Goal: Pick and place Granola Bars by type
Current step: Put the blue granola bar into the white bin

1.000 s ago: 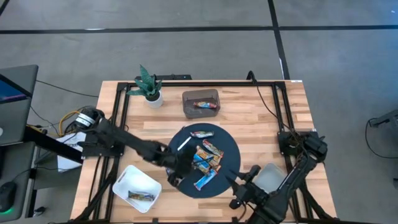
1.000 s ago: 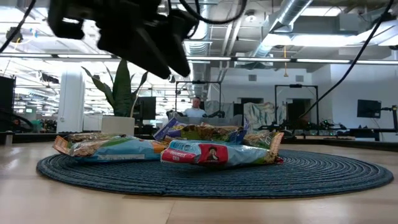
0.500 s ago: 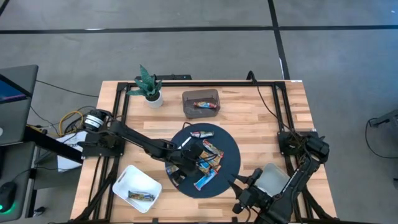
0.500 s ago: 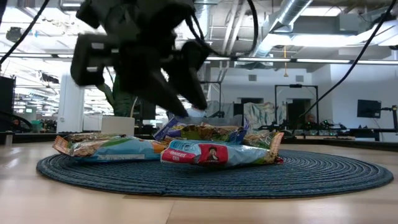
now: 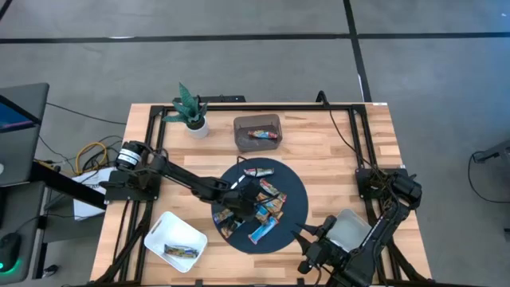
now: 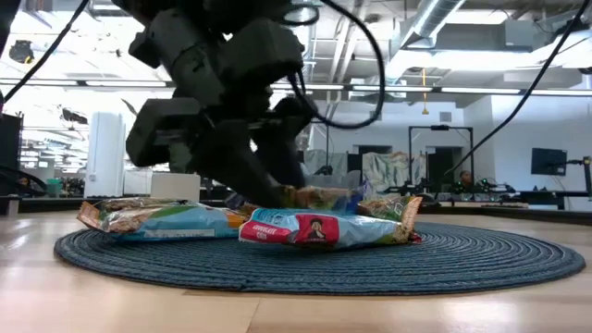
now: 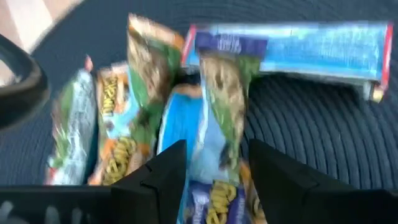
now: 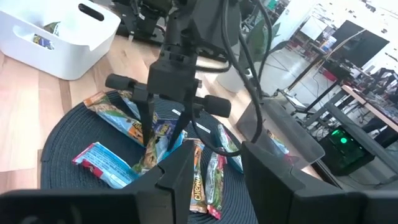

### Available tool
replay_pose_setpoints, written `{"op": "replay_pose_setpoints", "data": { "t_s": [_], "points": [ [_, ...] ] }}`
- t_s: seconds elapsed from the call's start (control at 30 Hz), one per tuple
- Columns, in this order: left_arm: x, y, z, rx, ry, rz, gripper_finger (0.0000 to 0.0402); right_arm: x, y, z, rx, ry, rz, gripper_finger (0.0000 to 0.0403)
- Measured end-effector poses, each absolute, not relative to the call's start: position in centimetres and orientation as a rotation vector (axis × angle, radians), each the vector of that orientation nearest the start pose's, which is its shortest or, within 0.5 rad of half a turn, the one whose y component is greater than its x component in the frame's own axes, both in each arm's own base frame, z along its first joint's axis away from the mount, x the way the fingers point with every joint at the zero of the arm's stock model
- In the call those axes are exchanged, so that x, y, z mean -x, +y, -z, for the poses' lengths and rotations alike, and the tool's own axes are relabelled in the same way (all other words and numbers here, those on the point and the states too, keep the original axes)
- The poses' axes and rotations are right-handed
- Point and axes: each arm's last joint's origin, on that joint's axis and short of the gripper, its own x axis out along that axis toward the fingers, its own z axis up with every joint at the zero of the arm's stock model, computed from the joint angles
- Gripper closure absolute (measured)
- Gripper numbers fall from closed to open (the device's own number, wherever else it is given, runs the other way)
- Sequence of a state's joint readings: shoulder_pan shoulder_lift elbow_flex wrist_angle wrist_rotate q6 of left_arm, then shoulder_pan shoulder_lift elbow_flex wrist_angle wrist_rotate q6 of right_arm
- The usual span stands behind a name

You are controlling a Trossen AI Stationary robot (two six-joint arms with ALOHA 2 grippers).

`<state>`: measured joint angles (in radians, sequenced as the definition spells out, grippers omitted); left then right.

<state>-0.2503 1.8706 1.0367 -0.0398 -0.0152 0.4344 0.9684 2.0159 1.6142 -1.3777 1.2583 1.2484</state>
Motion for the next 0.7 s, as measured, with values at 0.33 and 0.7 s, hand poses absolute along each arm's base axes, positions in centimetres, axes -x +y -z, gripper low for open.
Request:
{"op": "replay_pose_setpoints", "data": {
  "t_s": [0.33,0.7],
  "points": [
    [-35.7,-8.5,-13.9,-0.523,0.840,0.362,0.0355,-23.0,28.7,-22.6,0.415,0.467,0.565,0.0276],
    [-34.9,-9.2,-19.0,-0.546,0.780,0.276,0.0373,-23.1,28.6,-22.6,0.415,0.467,0.565,0.0276]
  ]
}}
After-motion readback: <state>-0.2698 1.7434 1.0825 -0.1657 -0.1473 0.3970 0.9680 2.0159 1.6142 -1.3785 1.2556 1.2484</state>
